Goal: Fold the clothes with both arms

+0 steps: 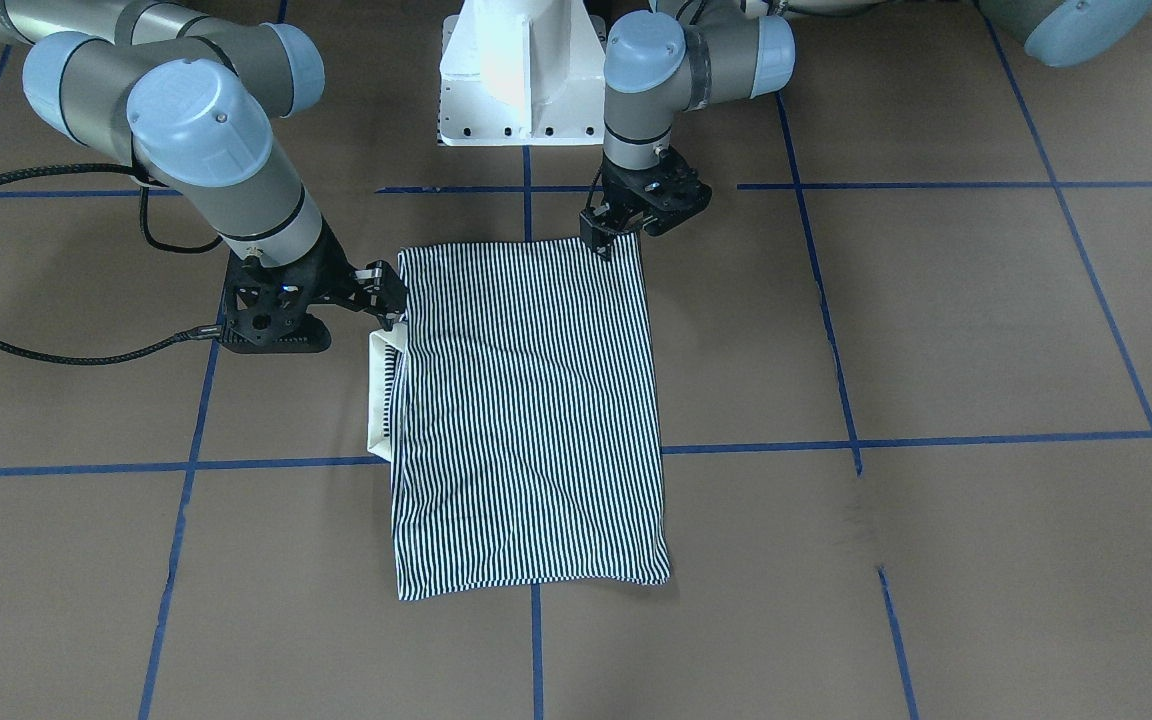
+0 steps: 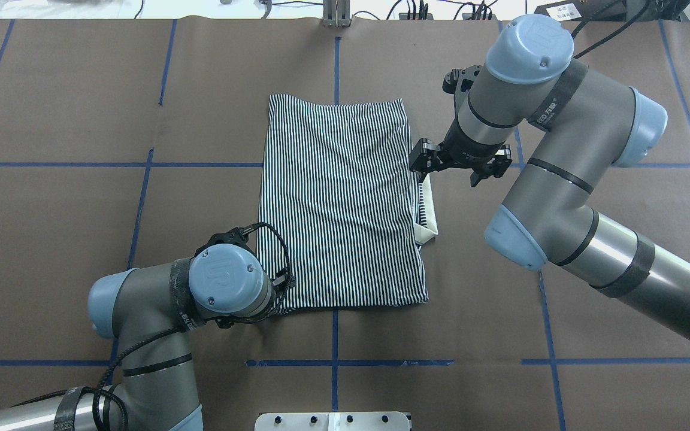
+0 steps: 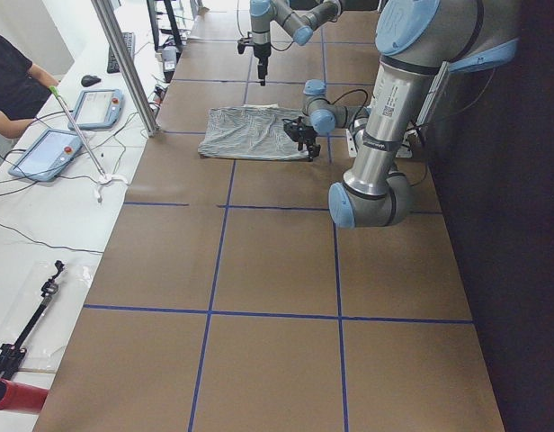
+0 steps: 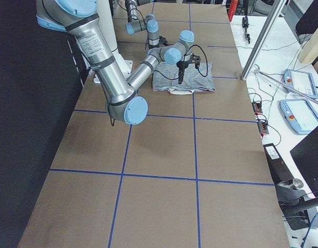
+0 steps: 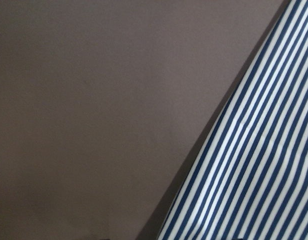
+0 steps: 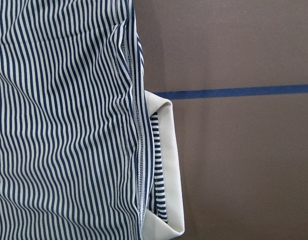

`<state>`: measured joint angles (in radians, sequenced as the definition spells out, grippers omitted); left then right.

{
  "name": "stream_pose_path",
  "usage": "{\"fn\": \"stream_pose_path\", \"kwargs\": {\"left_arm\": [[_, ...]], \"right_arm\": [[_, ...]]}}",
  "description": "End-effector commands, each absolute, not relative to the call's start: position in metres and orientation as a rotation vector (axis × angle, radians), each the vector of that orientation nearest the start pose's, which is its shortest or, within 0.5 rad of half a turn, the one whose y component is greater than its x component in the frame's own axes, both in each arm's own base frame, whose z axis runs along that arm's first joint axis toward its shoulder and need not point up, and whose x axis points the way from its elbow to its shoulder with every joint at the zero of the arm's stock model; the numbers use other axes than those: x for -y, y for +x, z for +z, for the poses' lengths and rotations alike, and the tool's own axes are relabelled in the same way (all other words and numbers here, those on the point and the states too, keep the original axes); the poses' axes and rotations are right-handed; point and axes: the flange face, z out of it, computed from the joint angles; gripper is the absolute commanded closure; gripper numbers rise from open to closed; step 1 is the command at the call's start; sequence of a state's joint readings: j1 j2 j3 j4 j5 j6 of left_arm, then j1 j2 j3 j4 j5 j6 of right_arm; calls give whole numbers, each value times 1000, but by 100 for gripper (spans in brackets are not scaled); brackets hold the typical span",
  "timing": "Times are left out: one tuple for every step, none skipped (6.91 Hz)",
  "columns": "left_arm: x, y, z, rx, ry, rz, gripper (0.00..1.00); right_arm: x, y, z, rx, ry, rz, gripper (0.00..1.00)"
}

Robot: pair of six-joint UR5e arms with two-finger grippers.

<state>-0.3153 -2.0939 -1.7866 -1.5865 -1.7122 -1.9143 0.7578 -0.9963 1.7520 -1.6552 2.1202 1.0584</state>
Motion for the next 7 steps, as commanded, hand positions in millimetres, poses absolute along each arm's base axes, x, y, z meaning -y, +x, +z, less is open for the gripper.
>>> {"fn": "stream_pose_path", "kwargs": {"left_arm": [[312, 574, 269, -764, -150, -571, 69], [312, 574, 262, -768, -149, -570, 90], [311, 575, 262, -765, -149, -565, 100], [311, 572, 256, -776, -147, -560, 100], [310, 570, 255, -781, -146, -554, 100], [310, 565, 252, -792, -143, -548, 100], [310, 560, 249, -802, -118, -495, 100]], "right_arm": [[504, -415, 254, 839, -37, 45, 0], [504, -415, 252, 841, -35, 44, 0], [504, -415, 252, 839, -38, 46, 0], [504, -415, 252, 839, -38, 46, 0], [503, -415, 253, 839, -42, 59, 0], [497, -422, 251, 842, -75, 118, 0], [481, -433, 244, 850, -134, 221, 0]]}}
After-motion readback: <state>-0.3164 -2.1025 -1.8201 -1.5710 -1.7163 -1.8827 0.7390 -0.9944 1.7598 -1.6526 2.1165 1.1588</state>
